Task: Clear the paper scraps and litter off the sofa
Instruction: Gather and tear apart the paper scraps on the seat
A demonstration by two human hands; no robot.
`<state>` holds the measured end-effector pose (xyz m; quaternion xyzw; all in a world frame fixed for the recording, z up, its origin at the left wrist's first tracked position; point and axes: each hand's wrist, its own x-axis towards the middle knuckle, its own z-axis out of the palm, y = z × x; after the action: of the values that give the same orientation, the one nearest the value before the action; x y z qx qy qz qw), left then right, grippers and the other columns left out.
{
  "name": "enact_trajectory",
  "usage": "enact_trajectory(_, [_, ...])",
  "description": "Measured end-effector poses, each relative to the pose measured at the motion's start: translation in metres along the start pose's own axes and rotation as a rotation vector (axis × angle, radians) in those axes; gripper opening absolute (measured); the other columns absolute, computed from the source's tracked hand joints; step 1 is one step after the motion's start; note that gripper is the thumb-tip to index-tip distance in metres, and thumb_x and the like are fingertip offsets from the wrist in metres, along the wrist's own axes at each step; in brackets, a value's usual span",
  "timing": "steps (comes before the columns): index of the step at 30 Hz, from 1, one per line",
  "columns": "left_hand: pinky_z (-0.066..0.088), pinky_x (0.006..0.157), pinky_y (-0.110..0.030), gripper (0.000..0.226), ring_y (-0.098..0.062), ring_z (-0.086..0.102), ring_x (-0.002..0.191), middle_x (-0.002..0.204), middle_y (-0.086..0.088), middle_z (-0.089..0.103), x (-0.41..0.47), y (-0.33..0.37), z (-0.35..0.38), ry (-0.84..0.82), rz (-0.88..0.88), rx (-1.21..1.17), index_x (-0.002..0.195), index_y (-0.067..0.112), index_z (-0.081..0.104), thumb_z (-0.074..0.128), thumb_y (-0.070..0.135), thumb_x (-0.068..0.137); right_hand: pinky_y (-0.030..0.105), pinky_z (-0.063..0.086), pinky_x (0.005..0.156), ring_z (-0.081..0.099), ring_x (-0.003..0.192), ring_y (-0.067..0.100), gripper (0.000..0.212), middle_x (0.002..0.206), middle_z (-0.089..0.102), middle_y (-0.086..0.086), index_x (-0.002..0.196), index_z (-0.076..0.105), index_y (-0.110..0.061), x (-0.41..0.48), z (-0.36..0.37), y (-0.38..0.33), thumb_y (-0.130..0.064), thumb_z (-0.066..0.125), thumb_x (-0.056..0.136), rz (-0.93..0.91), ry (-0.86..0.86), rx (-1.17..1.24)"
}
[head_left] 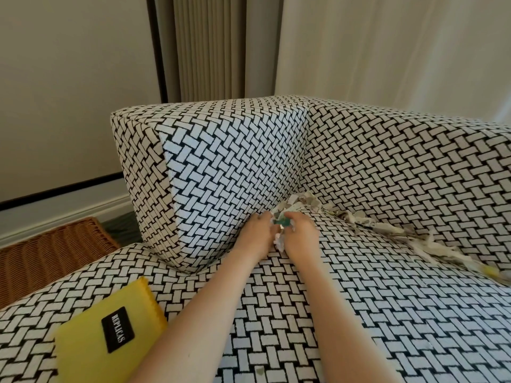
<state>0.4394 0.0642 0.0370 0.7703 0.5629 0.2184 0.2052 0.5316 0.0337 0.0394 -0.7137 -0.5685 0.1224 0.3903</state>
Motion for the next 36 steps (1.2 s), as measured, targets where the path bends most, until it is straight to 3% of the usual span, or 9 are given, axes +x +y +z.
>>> enact_trajectory(5, [0.04,0.065,-0.025,0.018,-0.017,0.053,0.079,0.093,-0.009,0.062,0.003,-0.003,-0.001,0.198,0.003,-0.1,0.094,0.006,0.059,0.042,0.008,0.096,0.021,0.036,0.098,0.046,0.123,0.02,0.041,0.136,0.048,0.01,0.131,0.048,-0.005,-0.003,0.006,-0.005,0.004,0.039,0.093,0.003,-0.002,0.11])
enact_trajectory(12, [0.045,0.056,-0.003,0.023,-0.005,0.052,0.077,0.101,0.005,0.05,-0.009,0.002,-0.019,0.13,-0.058,-0.579,0.107,0.01,0.058,0.036,0.005,0.099,0.036,0.009,0.115,0.012,0.141,0.028,0.063,0.152,0.02,0.011,0.147,0.016,-0.009,-0.004,0.016,-0.013,0.001,0.041,0.09,-0.143,-0.248,-0.092])
enact_trajectory(14, [0.05,0.072,-0.017,0.026,-0.014,0.054,0.091,0.106,0.003,0.054,-0.011,-0.001,-0.021,0.086,-0.063,-0.535,0.119,0.005,0.054,0.037,0.01,0.099,0.038,0.012,0.114,0.026,0.137,0.028,0.054,0.144,0.036,0.013,0.141,0.03,-0.006,0.001,0.019,-0.012,-0.001,0.04,0.088,-0.175,-0.273,-0.173])
enact_trajectory(20, [0.032,0.056,-0.016,0.02,-0.008,0.042,0.073,0.092,0.0,0.048,-0.021,-0.002,-0.02,0.064,-0.057,-0.436,0.106,0.008,0.052,0.035,0.017,0.099,0.034,0.028,0.105,0.041,0.119,0.028,0.034,0.127,0.049,0.013,0.125,0.046,-0.003,-0.006,0.014,-0.019,-0.002,0.035,0.093,-0.193,-0.171,-0.461])
enact_trajectory(23, [0.035,0.073,-0.023,0.02,-0.014,0.043,0.088,0.1,-0.004,0.045,-0.029,-0.003,-0.013,0.082,-0.002,-0.33,0.093,0.013,0.044,0.031,0.026,0.1,0.032,0.038,0.095,0.052,0.107,0.024,0.027,0.115,0.057,0.008,0.115,0.054,-0.007,-0.008,0.014,-0.02,-0.007,0.036,0.094,-0.226,-0.165,-0.492])
enact_trajectory(26, [0.041,0.076,-0.024,0.032,-0.014,0.051,0.091,0.107,-0.005,0.053,-0.03,0.0,-0.015,-0.01,-0.012,-0.333,0.109,0.011,0.046,0.029,0.037,0.1,0.028,0.048,0.076,0.058,0.089,0.021,0.021,0.101,0.064,0.008,0.105,0.056,-0.007,-0.012,0.011,-0.018,-0.011,0.039,0.093,-0.123,-0.163,-0.37])
enact_trajectory(29, [0.032,0.055,-0.018,0.03,-0.006,0.039,0.062,0.074,0.006,0.043,-0.028,0.002,-0.019,-0.054,-0.004,-0.297,0.089,0.015,0.043,0.031,0.04,0.099,0.023,0.043,0.056,0.054,0.069,0.015,0.019,0.082,0.058,0.003,0.103,0.055,-0.006,-0.017,0.002,-0.018,-0.011,0.041,0.091,-0.039,-0.253,-0.224])
enact_trajectory(33, [0.031,0.055,-0.023,0.033,-0.01,0.036,0.058,0.065,0.006,0.038,-0.023,-0.006,-0.011,0.037,0.015,-0.393,0.071,0.022,0.037,0.038,0.043,0.096,0.029,0.047,0.064,0.057,0.082,0.022,0.029,0.091,0.061,0.008,0.109,0.056,-0.005,-0.017,-0.007,-0.02,-0.006,0.04,0.085,0.014,-0.292,0.033])
enact_trajectory(36, [0.033,0.054,-0.02,0.033,-0.01,0.036,0.057,0.064,0.006,0.04,-0.021,-0.006,-0.012,0.057,0.001,-0.477,0.072,0.019,0.039,0.043,0.042,0.095,0.025,0.042,0.059,0.051,0.07,0.016,0.022,0.082,0.058,0.005,0.103,0.057,-0.008,-0.018,-0.006,-0.019,-0.007,0.04,0.088,0.058,-0.259,0.199])
